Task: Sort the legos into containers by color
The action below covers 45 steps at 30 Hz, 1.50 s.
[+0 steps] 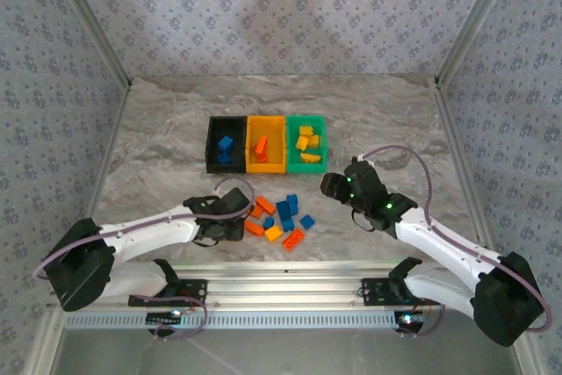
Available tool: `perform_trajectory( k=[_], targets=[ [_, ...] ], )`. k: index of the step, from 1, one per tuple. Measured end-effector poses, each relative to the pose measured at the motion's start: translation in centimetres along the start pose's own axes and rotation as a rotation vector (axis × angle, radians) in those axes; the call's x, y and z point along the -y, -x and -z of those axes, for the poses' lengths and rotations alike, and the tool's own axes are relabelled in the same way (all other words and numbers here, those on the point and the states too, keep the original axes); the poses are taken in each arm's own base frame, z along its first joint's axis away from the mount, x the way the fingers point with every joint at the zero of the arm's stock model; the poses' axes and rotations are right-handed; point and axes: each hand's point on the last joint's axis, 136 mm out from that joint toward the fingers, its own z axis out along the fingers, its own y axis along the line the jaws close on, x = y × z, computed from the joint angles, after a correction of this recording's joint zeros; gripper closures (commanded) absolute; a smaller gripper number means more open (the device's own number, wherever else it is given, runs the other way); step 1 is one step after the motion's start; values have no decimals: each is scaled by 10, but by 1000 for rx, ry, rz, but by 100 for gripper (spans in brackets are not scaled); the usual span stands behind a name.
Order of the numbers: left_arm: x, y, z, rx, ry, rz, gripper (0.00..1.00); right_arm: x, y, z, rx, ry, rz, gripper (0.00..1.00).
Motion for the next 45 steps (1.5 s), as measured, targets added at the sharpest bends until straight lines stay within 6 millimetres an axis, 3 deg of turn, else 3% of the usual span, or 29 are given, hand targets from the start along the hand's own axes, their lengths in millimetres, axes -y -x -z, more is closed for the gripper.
perform_trajectory(
  k=[7, 12, 16, 19, 24, 27, 31, 36, 42, 45],
  targets=[
    [-2, -7, -7, -35, 20, -20, 69, 2, 2, 0, 4, -4, -5, 25],
    [5, 0, 7, -16, -12, -23, 73, 2, 3, 1, 9, -4, -9, 25],
    [41, 46, 39, 90, -117, -17, 73, 2, 7, 4, 22, 3, -14, 25],
    [87, 95, 61, 177, -209, -27, 73, 5, 8, 3, 24, -5, -20, 25],
    [164, 169, 62, 266, -281, -83, 73, 14, 4, 1, 15, -29, -26, 25],
    [194, 206, 51, 303, -291, -108, 74, 21, 1, -1, 9, -47, -31, 25],
    [204, 246, 26, 316, -264, -100, 73, 28, -1, -3, 2, -65, -37, 25],
    [199, 275, -2, 311, -211, -90, 64, 31, -2, -4, -1, -72, -40, 25],
    [207, 289, -3, 317, -209, -99, 47, 31, -3, -4, -5, -73, -40, 25],
    [212, 294, 5, 328, -229, -91, 30, 30, -4, -5, -12, -65, -41, 24]
  ],
)
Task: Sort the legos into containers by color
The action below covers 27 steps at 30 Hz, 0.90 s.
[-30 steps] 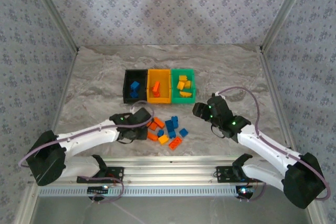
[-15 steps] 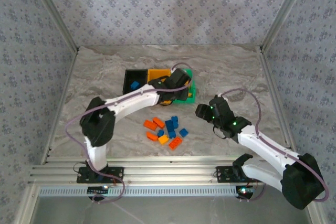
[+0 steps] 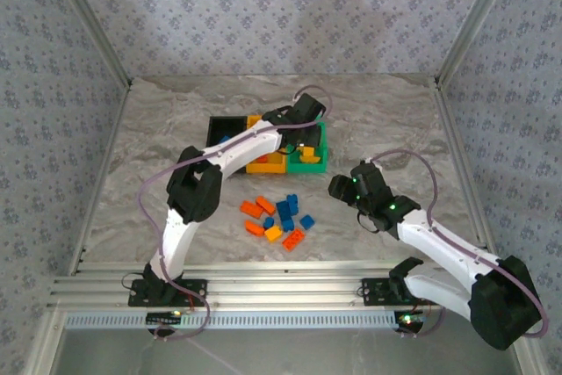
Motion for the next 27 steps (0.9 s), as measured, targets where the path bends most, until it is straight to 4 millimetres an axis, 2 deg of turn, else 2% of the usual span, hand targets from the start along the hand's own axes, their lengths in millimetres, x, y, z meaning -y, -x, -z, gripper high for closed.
perform_trajectory(
  k=[2, 6, 7, 11, 13, 16, 19, 23, 27],
  targets=[
    [5, 3, 4, 11, -19, 4, 19, -2, -1, 0, -8, 11, 1, 24],
    [9, -8, 25, 16, -49, -12, 6, -10, -7, -3, -32, 41, 23, 24],
    [9, -12, 36, 22, -61, -15, 1, -13, -9, -5, -42, 51, 35, 24],
    [9, -30, 96, 75, -135, -12, 1, -30, -32, -14, -117, 79, 128, 23],
    [1, -40, 127, 111, -174, 7, 1, -43, -43, -19, -152, 94, 186, 24],
    [-28, -62, 166, 158, -187, 52, 1, -72, -56, -23, -187, 136, 283, 27],
    [-67, -92, 193, 185, -146, 99, 1, -106, -65, -27, -202, 189, 380, 30],
    [-113, -131, 217, 205, -88, 162, 0, -146, -79, -38, -232, 242, 488, 33],
    [-149, -162, 231, 216, -31, 231, 1, -171, -93, -58, -266, 254, 561, 40]
  ],
)
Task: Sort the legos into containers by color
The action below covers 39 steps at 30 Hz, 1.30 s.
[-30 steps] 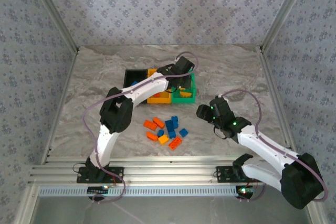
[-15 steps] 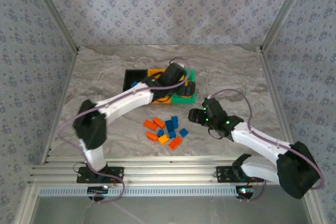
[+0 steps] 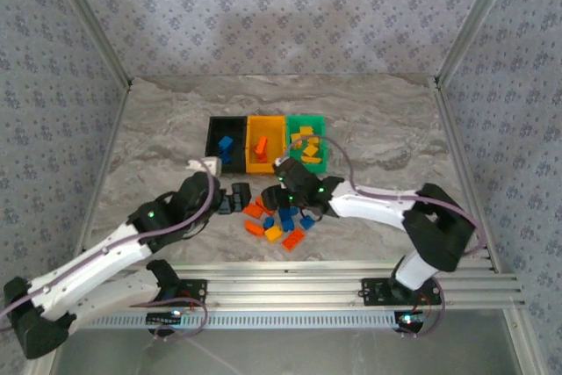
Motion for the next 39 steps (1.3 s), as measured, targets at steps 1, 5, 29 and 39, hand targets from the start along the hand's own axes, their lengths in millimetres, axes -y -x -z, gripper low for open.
perform_trajectory(
  k=[1, 5, 29, 39],
  targets=[
    [-9, -3, 4, 8, 13, 15, 0, -3, 0, -8, -13, -1, 14, 42],
    [-32, -16, 13, 19, 41, 59, 1, -8, -1, -32, -54, -19, 61, 46],
    [-51, -35, 8, -26, 117, 76, 1, -13, -20, -47, -132, -49, 120, 63],
    [-52, -34, 8, -25, 121, 85, 0, -7, -23, -34, -113, -44, 112, 72]
  ],
)
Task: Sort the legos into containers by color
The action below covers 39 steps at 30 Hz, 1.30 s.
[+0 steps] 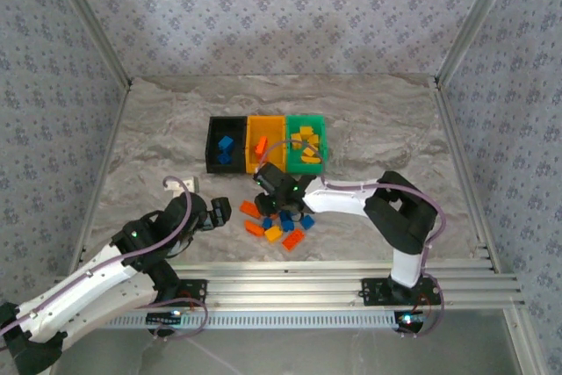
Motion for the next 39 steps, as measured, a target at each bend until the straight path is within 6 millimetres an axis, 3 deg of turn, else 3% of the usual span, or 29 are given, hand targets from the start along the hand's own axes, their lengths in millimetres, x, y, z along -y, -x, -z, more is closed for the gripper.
perform_trajectory(
  k=[3, 7, 10, 14, 17, 21, 24, 26, 29, 34, 39],
  targets=[
    [0, 0, -1, -2, 4, -1, 0, 3, 7, 12, 29, 5, -10, 72],
    [0, -2, -3, -10, 10, -5, 0, 4, 33, 40, 115, 27, -33, 72],
    [0, -5, -5, -19, 11, -7, 1, 7, 59, 57, 179, 31, -58, 72],
    [1, -7, -9, -25, 7, -8, 0, 17, 113, 74, 280, 13, -105, 72],
    [4, -7, -11, -28, 0, -7, 1, 28, 152, 73, 340, -7, -140, 72],
    [7, -9, -13, -38, -5, -7, 1, 54, 185, 46, 352, -48, -192, 70],
    [7, -14, -17, -55, -9, -10, 0, 74, 189, 21, 319, -85, -234, 62],
    [7, -17, -18, -65, -15, -11, 1, 84, 190, 9, 300, -104, -258, 44],
    [8, -22, -20, -83, -24, -12, 1, 88, 189, 6, 285, -115, -278, 34],
    [17, -28, -26, -119, -46, -24, 1, 82, 199, 23, 319, -102, -284, 31],
    [24, -41, -41, -186, -42, -64, 1, 76, 190, 68, 383, -73, -303, 31]
  ],
)
